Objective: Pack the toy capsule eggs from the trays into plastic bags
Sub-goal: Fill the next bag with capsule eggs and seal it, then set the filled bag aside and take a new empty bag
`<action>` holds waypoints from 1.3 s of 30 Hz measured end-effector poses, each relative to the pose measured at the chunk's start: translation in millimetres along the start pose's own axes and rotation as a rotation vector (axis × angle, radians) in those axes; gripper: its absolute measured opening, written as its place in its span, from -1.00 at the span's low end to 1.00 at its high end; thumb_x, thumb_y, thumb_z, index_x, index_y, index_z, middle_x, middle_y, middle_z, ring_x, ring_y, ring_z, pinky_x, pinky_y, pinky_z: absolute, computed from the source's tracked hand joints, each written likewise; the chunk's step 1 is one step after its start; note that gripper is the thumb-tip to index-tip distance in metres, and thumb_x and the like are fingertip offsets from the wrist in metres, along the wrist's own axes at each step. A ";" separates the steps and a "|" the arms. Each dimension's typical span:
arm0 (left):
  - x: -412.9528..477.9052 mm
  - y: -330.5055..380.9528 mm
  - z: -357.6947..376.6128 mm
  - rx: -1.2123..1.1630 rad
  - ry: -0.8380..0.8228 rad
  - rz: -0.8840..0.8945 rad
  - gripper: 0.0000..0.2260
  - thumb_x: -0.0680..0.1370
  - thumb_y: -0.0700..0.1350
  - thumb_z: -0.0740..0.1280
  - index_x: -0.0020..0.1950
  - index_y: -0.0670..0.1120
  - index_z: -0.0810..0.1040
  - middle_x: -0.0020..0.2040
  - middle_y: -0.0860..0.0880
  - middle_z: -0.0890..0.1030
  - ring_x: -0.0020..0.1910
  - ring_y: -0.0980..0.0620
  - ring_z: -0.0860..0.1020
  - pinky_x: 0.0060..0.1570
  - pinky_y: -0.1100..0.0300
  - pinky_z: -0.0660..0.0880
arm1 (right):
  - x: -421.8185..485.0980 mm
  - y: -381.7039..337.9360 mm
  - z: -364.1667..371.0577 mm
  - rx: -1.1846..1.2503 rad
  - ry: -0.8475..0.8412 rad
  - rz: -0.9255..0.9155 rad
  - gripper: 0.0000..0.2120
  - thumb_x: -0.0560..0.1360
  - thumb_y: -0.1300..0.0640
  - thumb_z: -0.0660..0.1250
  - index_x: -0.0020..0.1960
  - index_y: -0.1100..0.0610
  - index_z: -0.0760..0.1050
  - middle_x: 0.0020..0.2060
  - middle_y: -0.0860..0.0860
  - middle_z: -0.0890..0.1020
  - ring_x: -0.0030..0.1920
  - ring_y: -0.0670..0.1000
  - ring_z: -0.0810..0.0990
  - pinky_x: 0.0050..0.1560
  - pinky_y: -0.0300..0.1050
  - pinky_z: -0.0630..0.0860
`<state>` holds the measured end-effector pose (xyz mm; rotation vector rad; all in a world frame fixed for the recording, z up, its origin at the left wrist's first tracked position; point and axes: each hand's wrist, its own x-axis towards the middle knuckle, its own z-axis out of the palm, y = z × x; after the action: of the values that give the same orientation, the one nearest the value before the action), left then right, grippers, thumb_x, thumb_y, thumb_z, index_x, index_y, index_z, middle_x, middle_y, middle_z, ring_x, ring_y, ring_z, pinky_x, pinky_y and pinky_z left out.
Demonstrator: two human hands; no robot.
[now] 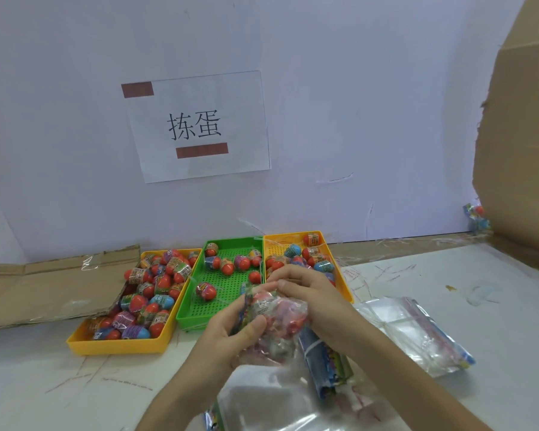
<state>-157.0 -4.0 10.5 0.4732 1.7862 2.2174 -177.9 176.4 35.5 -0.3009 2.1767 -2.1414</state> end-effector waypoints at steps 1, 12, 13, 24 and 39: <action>-0.1 1.6 -1.1 -0.054 -0.022 0.000 -0.40 0.32 0.06 0.67 0.33 0.04 0.63 0.22 -0.15 0.68 0.13 -0.19 0.69 -0.10 -0.03 0.69 | 0.8 1.3 -0.9 0.005 0.007 -0.015 -0.69 0.66 0.23 0.25 -0.12 0.00 0.69 0.00 0.26 0.68 -0.07 0.20 0.64 0.06 0.30 0.59; 5.0 -1.7 0.0 0.412 0.176 0.076 -0.12 0.21 0.01 0.64 0.43 0.32 0.32 0.06 0.41 0.64 0.02 0.24 0.68 -0.15 0.19 0.67 | -1.2 -10.0 -24.6 -0.393 -0.194 -0.177 -0.66 0.48 -0.07 0.50 0.24 -0.23 0.58 -0.05 -0.20 0.66 -0.16 -0.23 0.55 -0.06 -0.29 0.50; 5.2 -2.6 -1.0 0.412 0.194 0.057 -0.08 0.17 0.00 0.67 0.43 0.32 0.32 0.12 0.30 0.66 0.04 0.11 0.70 -0.08 0.04 0.69 | -1.3 -8.9 -25.3 -0.406 -0.210 -0.160 -0.70 0.49 -0.07 0.49 0.21 -0.23 0.60 -0.07 -0.24 0.65 -0.18 -0.26 0.54 -0.09 -0.33 0.49; 13.1 1.5 -15.6 0.022 0.433 0.198 -0.57 0.39 -0.06 0.45 0.25 0.06 0.53 0.19 -0.01 0.66 -0.02 -0.15 0.73 -0.21 0.08 0.70 | 11.9 -14.5 -54.3 0.217 0.097 -0.128 -0.88 0.54 0.27 0.43 0.07 0.17 0.60 -0.21 0.04 0.62 -0.35 0.00 0.60 -0.34 -0.14 0.62; 12.4 -2.0 -6.0 0.104 0.416 0.120 -0.79 0.56 -0.23 0.33 0.19 -0.09 0.53 0.15 -0.10 0.66 -0.19 -0.23 0.73 -0.31 0.04 0.69 | 80.0 -46.8 -238.7 0.433 0.718 0.048 -0.53 0.67 0.05 0.27 0.51 0.17 0.29 0.30 0.18 0.40 0.23 0.30 0.58 0.22 0.18 0.56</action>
<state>-170.8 -4.1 8.5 0.1443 2.1335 2.4530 -297.1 395.1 94.8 0.6316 1.8320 -2.9104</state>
